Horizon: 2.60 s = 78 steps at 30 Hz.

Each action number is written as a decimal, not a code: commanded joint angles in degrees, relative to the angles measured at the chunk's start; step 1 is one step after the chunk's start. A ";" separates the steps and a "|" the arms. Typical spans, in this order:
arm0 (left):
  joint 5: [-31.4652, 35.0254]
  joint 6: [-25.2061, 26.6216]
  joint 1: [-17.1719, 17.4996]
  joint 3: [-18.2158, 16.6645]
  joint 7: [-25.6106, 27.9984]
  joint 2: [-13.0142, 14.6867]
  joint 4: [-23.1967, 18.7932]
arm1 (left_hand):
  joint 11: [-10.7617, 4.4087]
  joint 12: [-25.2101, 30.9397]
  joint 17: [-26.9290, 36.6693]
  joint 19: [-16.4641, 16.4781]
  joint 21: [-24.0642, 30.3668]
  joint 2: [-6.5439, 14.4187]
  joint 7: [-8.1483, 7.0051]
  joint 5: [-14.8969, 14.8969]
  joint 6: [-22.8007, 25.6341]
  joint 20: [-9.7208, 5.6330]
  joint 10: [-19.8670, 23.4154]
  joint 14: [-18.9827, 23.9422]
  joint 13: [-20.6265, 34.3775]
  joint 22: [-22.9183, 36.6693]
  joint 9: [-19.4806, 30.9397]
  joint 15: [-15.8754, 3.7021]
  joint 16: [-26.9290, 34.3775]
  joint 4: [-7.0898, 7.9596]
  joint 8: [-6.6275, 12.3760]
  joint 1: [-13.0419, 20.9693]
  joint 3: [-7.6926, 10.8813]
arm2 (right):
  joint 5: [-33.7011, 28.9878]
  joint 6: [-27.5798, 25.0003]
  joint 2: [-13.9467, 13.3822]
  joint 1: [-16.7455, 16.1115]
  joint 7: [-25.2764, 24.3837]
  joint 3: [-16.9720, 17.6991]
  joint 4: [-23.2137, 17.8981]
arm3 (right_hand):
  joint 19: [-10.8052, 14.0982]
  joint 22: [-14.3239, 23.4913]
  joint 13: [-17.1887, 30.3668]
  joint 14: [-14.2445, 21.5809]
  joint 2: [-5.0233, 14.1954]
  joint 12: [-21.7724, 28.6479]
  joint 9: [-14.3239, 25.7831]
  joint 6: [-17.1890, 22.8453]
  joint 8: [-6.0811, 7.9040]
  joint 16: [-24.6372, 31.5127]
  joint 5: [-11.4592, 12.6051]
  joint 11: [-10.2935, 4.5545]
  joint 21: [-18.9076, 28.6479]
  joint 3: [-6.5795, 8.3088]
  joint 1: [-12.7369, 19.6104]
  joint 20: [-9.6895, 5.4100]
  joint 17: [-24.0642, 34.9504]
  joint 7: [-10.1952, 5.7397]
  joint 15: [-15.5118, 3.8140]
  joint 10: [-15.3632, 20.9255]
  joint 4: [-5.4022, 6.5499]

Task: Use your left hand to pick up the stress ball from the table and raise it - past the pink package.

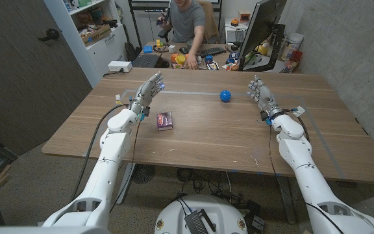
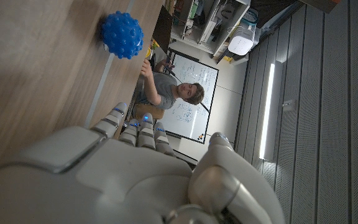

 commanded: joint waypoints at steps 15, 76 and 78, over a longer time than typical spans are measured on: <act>30.93 18.40 -8.88 1.60 -4.29 -6.96 -6.87 | 1.38 0.96 0.27 1.20 0.55 -0.53 0.84 -0.77 0.85 0.80 1.79 1.21 0.19 0.30 0.14 -2.77 0.59 0.28 0.58 0.16 0.18 | -11.25 1.35 6.76 1.23 5.42 10.93 -0.20 | 0.27 0.15 0.11 -0.14 0.42 0.10 0.08 0.29 0.42 0.19 0.14 0.50 -0.23 0.43 0.36 0.14 0.09 0.72 0.18 0.14 -0.09; 63.45 20.27 -38.50 27.73 -6.36 -12.98 31.89 | -1.05 -0.96 0.21 0.83 -0.24 -7.43 -0.26 3.37 -7.30 -1.60 -5.40 -5.30 0.37 0.05 0.15 -4.03 -0.53 -1.95 -1.16 24.65 5.88 | -14.31 3.67 6.25 0.95 5.15 10.27 -0.37 | 0.48 0.17 0.07 -0.62 0.51 -0.35 0.06 0.11 0.31 0.19 0.02 0.37 -0.84 0.87 0.74 0.31 0.03 1.14 0.35 -1.20 -0.43; 63.00 19.64 -39.99 28.20 -5.20 -13.75 34.93 | -0.86 -1.01 0.22 0.80 -0.22 -7.61 -0.13 3.40 -7.96 -1.65 -5.95 -5.58 0.38 0.05 0.15 -3.92 -0.52 -1.88 -1.23 25.00 5.86 | -14.37 4.04 6.15 1.06 5.24 10.23 -0.03 | 0.41 0.17 0.07 -0.72 0.54 -0.36 0.06 0.01 0.28 0.16 0.02 0.39 -0.89 0.92 0.79 0.36 0.03 1.14 0.29 -1.24 -0.46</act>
